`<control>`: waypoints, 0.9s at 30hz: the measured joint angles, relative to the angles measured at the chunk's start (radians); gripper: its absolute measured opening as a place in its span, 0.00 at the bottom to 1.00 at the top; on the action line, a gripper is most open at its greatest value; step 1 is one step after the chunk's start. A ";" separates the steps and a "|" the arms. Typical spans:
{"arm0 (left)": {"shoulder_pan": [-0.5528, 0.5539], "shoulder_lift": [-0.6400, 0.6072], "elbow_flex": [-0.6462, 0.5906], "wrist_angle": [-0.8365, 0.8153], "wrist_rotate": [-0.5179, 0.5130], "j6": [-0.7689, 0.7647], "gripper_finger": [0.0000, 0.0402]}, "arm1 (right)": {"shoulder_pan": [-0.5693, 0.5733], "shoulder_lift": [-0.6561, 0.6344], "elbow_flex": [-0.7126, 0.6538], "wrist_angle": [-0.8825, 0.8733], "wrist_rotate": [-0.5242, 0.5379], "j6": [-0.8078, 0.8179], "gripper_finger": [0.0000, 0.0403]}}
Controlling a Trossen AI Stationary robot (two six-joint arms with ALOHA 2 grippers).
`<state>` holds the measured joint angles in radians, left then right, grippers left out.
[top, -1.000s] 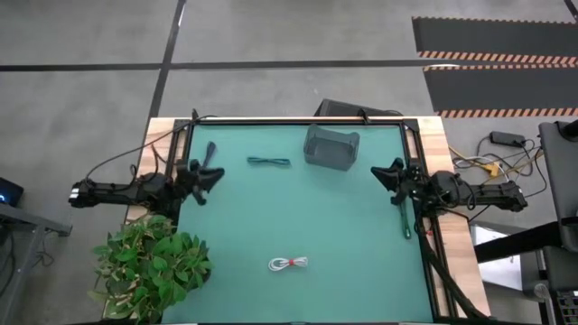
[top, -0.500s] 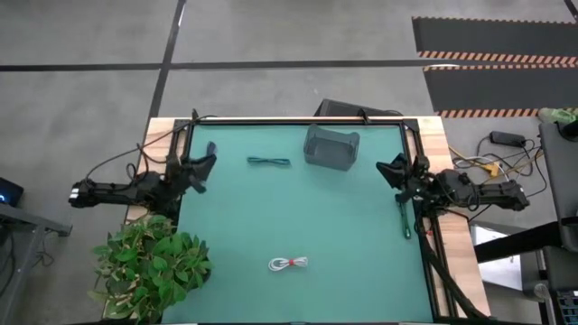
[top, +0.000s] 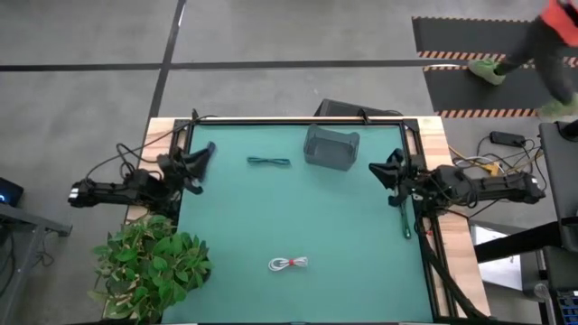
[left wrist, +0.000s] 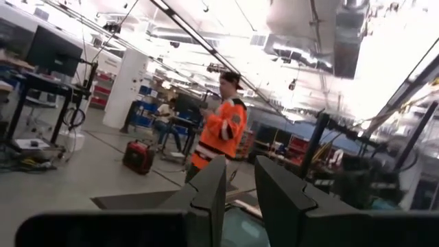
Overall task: Pick and place USB-C Cables
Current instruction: Put the blue USB cable into the black bin
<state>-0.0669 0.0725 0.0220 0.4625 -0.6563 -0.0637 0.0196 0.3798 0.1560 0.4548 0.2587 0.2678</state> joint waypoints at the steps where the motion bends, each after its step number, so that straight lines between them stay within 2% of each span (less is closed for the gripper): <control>1: 0.000 0.005 0.000 0.000 0.000 0.012 0.16 | 0.000 0.026 0.013 0.000 -0.002 -0.009 0.07; 12: 0.000 0.008 0.000 0.022 -0.018 0.028 0.16 | 0.000 0.288 0.215 -0.038 -0.024 -0.114 0.07; 27: 0.000 0.010 -0.006 0.027 -0.024 0.018 0.16 | -0.001 0.658 0.623 -0.355 -0.023 -0.139 0.07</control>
<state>-0.0666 0.0826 0.0162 0.4892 -0.6800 -0.0452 0.0189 1.0376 0.7792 0.0994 0.2358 0.1287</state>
